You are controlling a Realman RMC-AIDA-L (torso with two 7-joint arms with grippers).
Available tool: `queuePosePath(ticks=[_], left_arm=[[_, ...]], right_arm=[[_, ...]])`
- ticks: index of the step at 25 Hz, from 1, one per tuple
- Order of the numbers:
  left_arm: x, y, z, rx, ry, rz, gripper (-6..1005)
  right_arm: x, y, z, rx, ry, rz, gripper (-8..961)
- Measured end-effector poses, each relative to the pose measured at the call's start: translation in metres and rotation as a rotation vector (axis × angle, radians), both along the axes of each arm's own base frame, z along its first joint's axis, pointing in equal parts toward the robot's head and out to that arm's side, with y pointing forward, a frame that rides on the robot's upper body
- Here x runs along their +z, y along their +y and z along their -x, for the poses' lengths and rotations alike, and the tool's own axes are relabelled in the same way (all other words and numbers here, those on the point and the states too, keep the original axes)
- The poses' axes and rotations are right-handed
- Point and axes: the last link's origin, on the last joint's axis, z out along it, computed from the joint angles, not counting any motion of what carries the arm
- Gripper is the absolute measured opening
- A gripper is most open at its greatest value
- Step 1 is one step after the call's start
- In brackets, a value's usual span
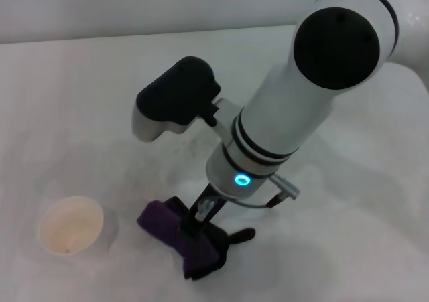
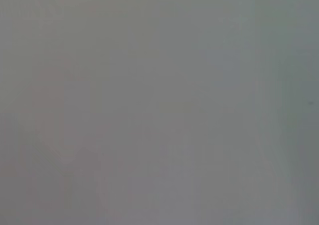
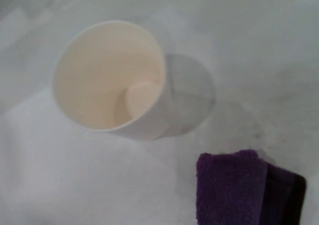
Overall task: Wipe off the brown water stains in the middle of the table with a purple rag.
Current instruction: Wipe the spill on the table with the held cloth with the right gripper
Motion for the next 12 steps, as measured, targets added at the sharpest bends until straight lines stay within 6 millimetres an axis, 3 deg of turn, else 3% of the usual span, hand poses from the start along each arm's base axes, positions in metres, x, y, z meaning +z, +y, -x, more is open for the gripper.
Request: queuePosePath(ticks=[4, 12], left_arm=[[0.000, 0.000, 0.002, 0.009, 0.001, 0.002, 878], [-0.001, -0.002, 0.003, 0.018, -0.002, 0.002, 879]], right_arm=[[0.015, 0.013, -0.017, -0.034, -0.068, -0.068, 100], [0.080, 0.046, -0.059, -0.123, -0.165, -0.264, 116]])
